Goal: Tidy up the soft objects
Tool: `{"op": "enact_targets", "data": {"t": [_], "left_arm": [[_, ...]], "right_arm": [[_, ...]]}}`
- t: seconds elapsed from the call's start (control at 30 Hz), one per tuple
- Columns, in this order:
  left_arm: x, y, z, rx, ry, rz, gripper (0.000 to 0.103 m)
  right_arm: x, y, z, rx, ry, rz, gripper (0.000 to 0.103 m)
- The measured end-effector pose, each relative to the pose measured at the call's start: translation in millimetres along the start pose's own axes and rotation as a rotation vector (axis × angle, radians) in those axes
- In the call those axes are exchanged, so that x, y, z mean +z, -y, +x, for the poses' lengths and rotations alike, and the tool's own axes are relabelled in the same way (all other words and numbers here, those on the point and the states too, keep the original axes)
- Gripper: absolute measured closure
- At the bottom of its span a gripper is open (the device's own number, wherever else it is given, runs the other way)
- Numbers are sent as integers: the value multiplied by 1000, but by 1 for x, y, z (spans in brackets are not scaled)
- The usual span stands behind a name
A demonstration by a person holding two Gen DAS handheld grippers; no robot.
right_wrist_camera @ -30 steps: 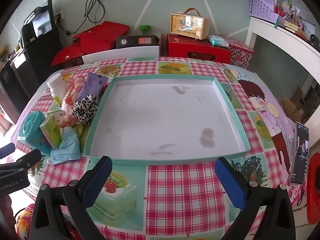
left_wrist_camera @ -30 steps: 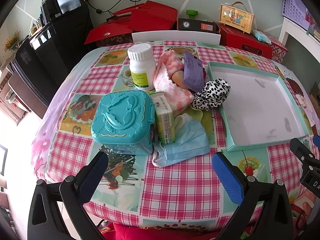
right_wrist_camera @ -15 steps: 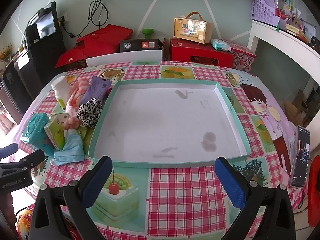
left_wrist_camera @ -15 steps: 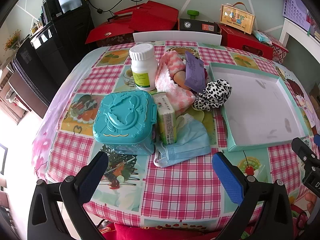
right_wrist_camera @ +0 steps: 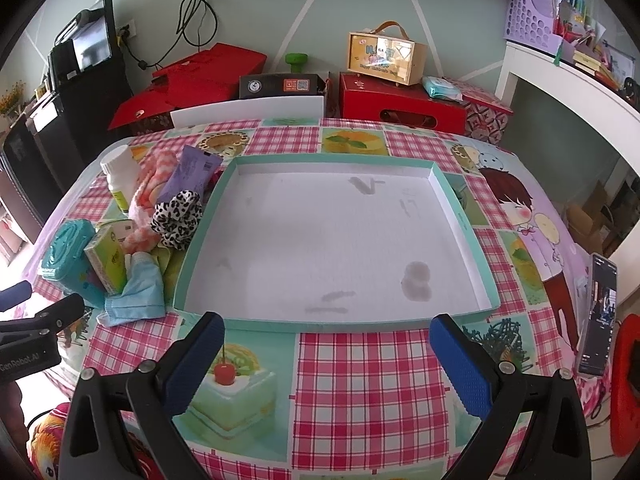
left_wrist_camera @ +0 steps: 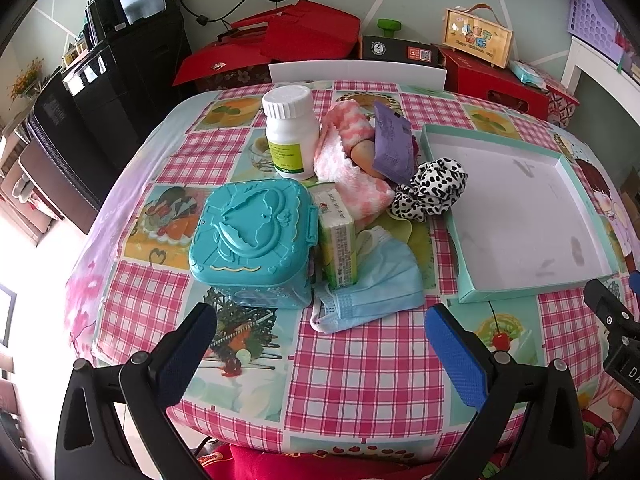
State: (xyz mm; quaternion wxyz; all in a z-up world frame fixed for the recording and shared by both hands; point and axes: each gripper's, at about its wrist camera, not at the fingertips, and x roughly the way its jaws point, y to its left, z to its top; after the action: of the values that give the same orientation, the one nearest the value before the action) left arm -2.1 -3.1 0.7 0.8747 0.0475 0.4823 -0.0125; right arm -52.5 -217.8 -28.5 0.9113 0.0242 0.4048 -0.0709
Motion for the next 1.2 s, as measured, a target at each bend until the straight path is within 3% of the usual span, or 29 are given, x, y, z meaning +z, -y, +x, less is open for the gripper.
{"op": "enact_targets", "data": {"t": [0.47, 0.73, 0.8, 0.97, 1.07, 1.2], "left_arm": [[1, 1, -1, -28, 11, -5, 0], [6, 0, -8, -84, 55, -15, 0], [9, -2, -11, -127, 64, -20, 0], [27, -14, -25, -220, 116, -58, 0], [45, -24, -34, -222, 161, -63, 0], [71, -35, -30, -188, 122, -43, 0]], "right_arm": [[-1, -1, 1, -8, -9, -7, 0], [-2, -2, 3, -10, -20, -16, 0], [-1, -3, 3, -14, -20, -22, 0], [13, -6, -7, 13, 27, -31, 0], [26, -14, -15, 20, 81, -61, 0], [45, -26, -14, 98, 107, -78, 0]]}}
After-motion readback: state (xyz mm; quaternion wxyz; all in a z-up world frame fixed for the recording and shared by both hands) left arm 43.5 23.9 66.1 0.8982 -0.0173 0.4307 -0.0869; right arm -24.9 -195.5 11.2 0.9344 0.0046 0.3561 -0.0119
